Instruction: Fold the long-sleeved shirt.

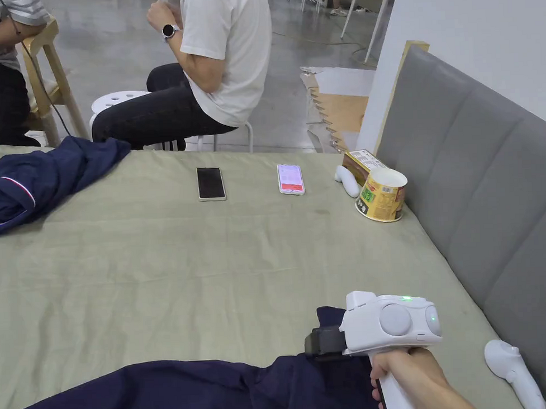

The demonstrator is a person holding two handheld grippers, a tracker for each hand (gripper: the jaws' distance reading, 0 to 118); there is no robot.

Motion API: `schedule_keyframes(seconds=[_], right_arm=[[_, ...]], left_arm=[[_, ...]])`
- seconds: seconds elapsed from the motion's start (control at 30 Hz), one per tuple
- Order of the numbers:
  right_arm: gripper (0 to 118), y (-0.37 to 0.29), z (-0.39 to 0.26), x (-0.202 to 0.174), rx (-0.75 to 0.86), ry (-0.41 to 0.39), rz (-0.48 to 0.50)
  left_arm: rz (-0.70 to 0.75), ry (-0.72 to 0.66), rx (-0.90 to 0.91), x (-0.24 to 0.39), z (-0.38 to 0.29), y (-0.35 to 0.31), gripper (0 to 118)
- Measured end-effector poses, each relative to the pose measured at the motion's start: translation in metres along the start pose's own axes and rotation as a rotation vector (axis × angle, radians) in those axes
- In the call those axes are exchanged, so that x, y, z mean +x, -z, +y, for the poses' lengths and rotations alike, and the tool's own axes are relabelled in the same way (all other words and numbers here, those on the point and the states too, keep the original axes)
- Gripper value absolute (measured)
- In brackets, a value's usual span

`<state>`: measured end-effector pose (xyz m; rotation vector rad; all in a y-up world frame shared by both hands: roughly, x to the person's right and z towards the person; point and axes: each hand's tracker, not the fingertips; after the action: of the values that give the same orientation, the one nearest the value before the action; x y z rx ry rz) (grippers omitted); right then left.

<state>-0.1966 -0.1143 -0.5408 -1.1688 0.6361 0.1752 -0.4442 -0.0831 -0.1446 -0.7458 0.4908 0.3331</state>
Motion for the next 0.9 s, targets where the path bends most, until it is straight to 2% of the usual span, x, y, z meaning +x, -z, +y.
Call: schedule_keyframes(seconds=[0.07,0.1,0.17,0.23,0.27,0.3,0.33,0.37,0.4,0.43,0.47,0.5,0.53,0.57,0.6,0.63,0.77,0.87,0.9], right_arm=[[89,0.004,0.001,-0.001,-0.012,0.001,0.014],[82,0.007,0.003,-0.002,-0.033,-0.008,0.023],[49,0.017,0.003,-0.003,-0.079,-0.019,0.021],[34,0.022,0.0,-0.005,-0.094,-0.054,-0.002],[10,0.019,0.001,-0.008,-0.081,-0.067,-0.007],[7,0.018,0.0,-0.009,-0.082,-0.064,0.009],[7,0.017,-0.004,-0.012,-0.073,-0.026,0.086],[7,0.016,-0.006,-0.015,-0.063,-0.054,-0.001],[7,0.015,-0.009,-0.018,-0.05,-0.079,0.007],[7,0.012,-0.011,-0.016,-0.037,-0.076,0.005],[7,0.008,-0.013,-0.015,-0.018,-0.055,0.013],[7,0.003,-0.015,-0.014,0.001,-0.033,0.023],[7,-0.004,-0.019,-0.013,0.026,-0.034,0.031],[7,-0.009,-0.02,-0.012,0.052,-0.03,0.04],[7,-0.016,-0.023,-0.012,0.077,-0.023,0.053],[7,-0.022,-0.027,-0.011,0.098,-0.017,0.06],[7,-0.038,-0.04,-0.013,0.156,-0.012,0.085],[7,-0.043,-0.047,-0.016,0.175,-0.01,0.086],[7,-0.044,-0.047,-0.016,0.182,-0.009,0.089]], left_arm=[[-0.003,0.0,-0.011,0.001,-0.001,0.004,4],[-0.006,0.003,-0.016,0.002,-0.002,0.006,4],[-0.011,0.005,-0.024,0.004,-0.004,0.008,4],[-0.019,0.007,-0.03,0.006,-0.006,0.01,4],[-0.02,0.006,-0.033,0.006,-0.007,0.01,4],[-0.024,0.003,-0.036,0.007,-0.008,0.01,4],[-0.029,0.0,-0.038,0.007,-0.009,0.009,4],[-0.033,-0.003,-0.042,0.006,-0.009,0.009,4],[-0.037,-0.006,-0.048,0.004,-0.01,0.008,5],[-0.039,-0.014,-0.056,-0.001,-0.009,0.006,14],[-0.041,-0.034,-0.059,-0.008,-0.008,0.005,31],[-0.046,-0.053,-0.063,-0.017,-0.005,0.002,58],[-0.046,-0.06,-0.071,-0.029,0.0,0.002,58],[-0.04,-0.066,-0.087,-0.038,0.007,0.003,67],[-0.004,-0.078,-0.123,-0.05,0.014,0.007,84],[0.017,-0.104,-0.139,-0.063,0.023,0.01,108],[-0.013,-0.186,-0.142,-0.103,0.057,0.036,111],[-0.032,-0.166,-0.32,-0.116,0.071,0.074,110],[-0.012,-0.146,-0.372,-0.117,0.072,0.085,106]])
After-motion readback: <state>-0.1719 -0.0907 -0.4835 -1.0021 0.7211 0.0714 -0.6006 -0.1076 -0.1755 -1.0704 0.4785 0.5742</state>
